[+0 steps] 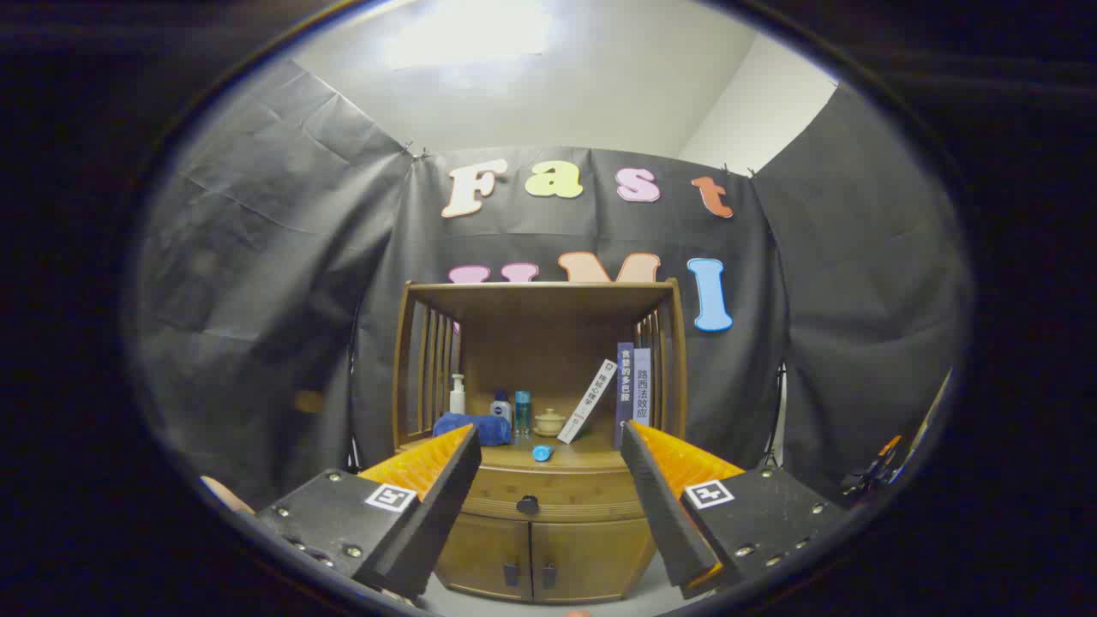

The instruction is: Pull open the drawer, take out the items inside it, and place them on the countertop above the cabinet.

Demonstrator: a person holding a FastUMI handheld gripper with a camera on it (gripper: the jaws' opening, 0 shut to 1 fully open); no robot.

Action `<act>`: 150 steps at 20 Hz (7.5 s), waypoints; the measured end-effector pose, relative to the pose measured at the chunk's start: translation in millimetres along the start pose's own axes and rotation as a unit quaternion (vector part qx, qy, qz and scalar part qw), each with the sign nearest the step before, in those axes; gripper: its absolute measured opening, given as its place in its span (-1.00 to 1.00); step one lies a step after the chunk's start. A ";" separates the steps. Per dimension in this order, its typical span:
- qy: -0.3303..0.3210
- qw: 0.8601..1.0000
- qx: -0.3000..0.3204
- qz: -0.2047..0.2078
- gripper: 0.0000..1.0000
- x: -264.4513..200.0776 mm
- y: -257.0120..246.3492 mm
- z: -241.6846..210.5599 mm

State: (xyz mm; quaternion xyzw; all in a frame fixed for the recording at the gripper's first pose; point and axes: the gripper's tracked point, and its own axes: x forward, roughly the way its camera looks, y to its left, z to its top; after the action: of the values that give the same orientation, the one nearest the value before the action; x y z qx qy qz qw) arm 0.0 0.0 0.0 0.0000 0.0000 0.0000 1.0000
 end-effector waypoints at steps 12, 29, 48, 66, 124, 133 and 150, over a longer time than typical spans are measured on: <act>0.001 1.000 -0.018 -0.007 0.96 8.5 -1.1 -13.1; 0.028 0.997 -0.071 0.001 0.96 178.7 18.9 -154.8; 0.179 0.982 -0.065 0.008 -0.11 236.3 49.7 -316.9; 0.226 0.974 -0.024 0.025 -0.48 163.8 45.8 -300.4; 0.328 0.942 -0.057 0.038 0.27 356.4 35.4 -253.8; 0.333 0.939 -0.053 0.069 -0.37 306.0 42.2 -222.1; 0.419 0.891 -0.079 0.157 -0.37 183.9 77.6 -217.8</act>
State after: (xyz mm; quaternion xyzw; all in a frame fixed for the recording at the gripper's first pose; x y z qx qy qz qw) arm 183.9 77.6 -217.8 -0.0789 0.4191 0.1570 0.8908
